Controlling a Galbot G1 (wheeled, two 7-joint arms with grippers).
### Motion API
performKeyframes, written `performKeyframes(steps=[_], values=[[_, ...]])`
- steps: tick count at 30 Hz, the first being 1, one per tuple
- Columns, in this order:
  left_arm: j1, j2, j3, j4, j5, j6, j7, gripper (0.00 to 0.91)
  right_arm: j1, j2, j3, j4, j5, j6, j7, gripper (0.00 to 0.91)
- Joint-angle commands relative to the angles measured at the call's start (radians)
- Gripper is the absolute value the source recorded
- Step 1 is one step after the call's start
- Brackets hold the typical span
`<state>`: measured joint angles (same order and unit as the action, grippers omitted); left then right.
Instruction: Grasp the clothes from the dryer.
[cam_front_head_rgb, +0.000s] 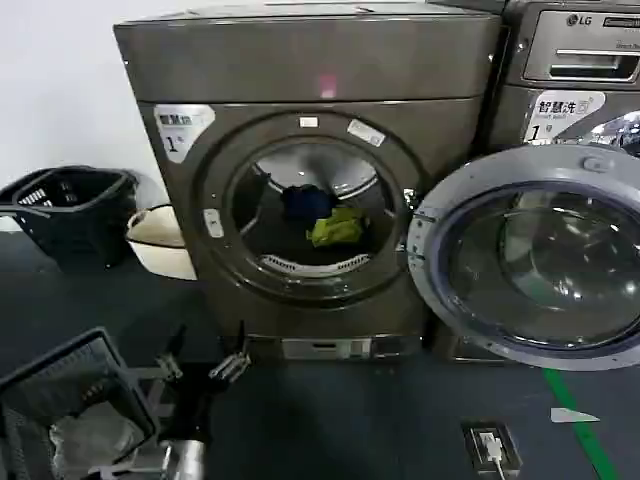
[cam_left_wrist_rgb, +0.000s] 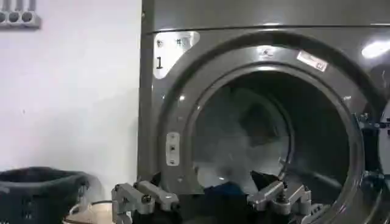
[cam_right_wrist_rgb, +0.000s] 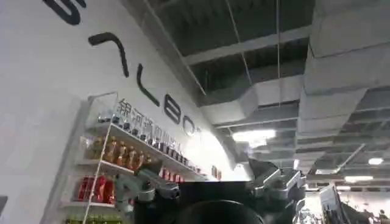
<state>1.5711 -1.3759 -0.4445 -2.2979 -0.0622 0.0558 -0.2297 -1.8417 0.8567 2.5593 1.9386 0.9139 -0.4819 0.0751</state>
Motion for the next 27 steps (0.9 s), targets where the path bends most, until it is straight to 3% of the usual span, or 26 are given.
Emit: performKeyframes(steps=[1, 27], values=[[0.0, -0.004, -0.001, -0.004, 0.013, 0.0, 0.008, 0.907, 0.001, -0.001, 0.0, 0.001, 0.014, 0.01, 0.004, 0.907], [-0.015, -0.01, 0.01, 0.003, 0.027, 0.006, 0.017, 0.907, 0.004, -0.007, 0.017, 0.003, 0.052, 0.0, 0.002, 0.907]])
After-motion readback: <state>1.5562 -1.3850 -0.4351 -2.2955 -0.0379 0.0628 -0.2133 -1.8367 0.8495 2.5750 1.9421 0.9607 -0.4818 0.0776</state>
